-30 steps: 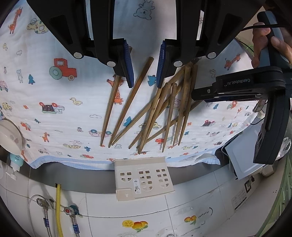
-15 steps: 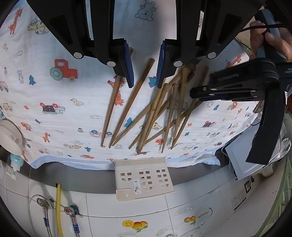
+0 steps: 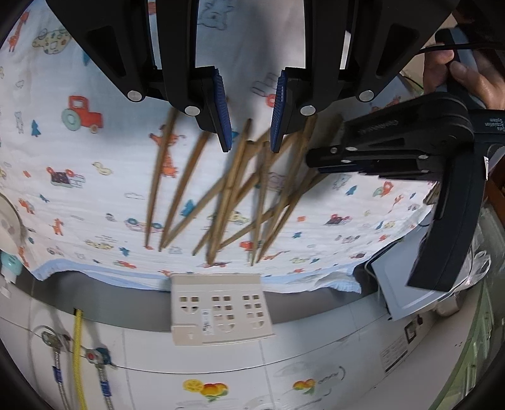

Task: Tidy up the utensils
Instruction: 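Lower the left tool onto one wooden chopstick and close its fingers, then lift the chopstick with the left tool while the right tool grasps another chopstick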

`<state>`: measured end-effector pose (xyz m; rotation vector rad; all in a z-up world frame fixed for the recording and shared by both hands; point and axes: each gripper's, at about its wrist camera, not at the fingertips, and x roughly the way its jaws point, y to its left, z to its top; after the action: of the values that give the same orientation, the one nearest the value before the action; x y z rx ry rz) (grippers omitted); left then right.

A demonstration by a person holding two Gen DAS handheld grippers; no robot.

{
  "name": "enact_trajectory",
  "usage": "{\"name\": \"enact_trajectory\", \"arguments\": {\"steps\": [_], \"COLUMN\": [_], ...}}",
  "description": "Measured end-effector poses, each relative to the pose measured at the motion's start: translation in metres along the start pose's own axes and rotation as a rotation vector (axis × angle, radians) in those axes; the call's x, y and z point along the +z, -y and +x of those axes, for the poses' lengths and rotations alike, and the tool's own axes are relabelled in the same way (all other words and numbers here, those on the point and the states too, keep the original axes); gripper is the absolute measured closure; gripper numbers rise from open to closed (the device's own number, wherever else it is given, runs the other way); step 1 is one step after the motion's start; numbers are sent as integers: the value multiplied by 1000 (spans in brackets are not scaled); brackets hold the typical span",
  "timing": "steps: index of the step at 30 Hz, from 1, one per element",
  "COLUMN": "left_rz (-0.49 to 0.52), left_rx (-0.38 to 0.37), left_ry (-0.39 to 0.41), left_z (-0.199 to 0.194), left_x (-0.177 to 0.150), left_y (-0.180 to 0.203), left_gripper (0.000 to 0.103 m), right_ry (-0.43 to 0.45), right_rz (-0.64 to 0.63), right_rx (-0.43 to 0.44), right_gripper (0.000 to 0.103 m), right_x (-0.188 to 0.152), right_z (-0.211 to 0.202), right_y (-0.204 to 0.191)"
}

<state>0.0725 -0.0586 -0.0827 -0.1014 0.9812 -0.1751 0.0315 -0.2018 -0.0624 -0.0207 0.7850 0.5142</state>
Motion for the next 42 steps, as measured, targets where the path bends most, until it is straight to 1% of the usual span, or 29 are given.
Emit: {"name": "enact_trajectory", "arguments": {"steps": [6, 8, 10, 12, 14, 21, 24, 26, 35, 38, 42], "left_rz": [0, -11, -31, -30, -28, -45, -52, -54, -63, -61, -76], "left_rx": [-28, -49, -85, -93, -88, -64, -64, -66, -88, -92, -103], "left_ry": [8, 8, 26, 53, 76, 106, 109, 102, 81, 71, 51], "left_z": [0, -2, -8, -17, -25, -34, -34, -31, -23, -21, -15], "left_x": [0, 0, 0, 1, 4, 10, 11, 9, 1, -3, -7], "left_y": [-3, -6, -11, -13, -18, -48, -60, -68, -84, -86, -89], "left_gripper": [90, 94, 94, 95, 97, 98, 98, 98, 97, 97, 97], "right_ry": [-1, -1, -1, -4, -10, -46, -67, -65, -85, -87, -83], "right_rz": [-10, -13, -14, -10, -12, -13, -27, -37, -68, -73, -60], "right_rx": [-17, -22, -23, -11, -2, 36, 28, 8, -13, -20, -23], "right_gripper": [78, 78, 78, 78, 78, 78, 78, 78, 78, 81, 92], "right_x": [2, 2, 3, 3, 4, 4, 3, 3, 1, -1, 0], "right_z": [-2, -4, -4, -3, 0, 20, 29, 31, 41, 45, 46], "right_y": [-3, -3, -5, -8, -13, -35, -46, -50, -66, -70, -68]}}
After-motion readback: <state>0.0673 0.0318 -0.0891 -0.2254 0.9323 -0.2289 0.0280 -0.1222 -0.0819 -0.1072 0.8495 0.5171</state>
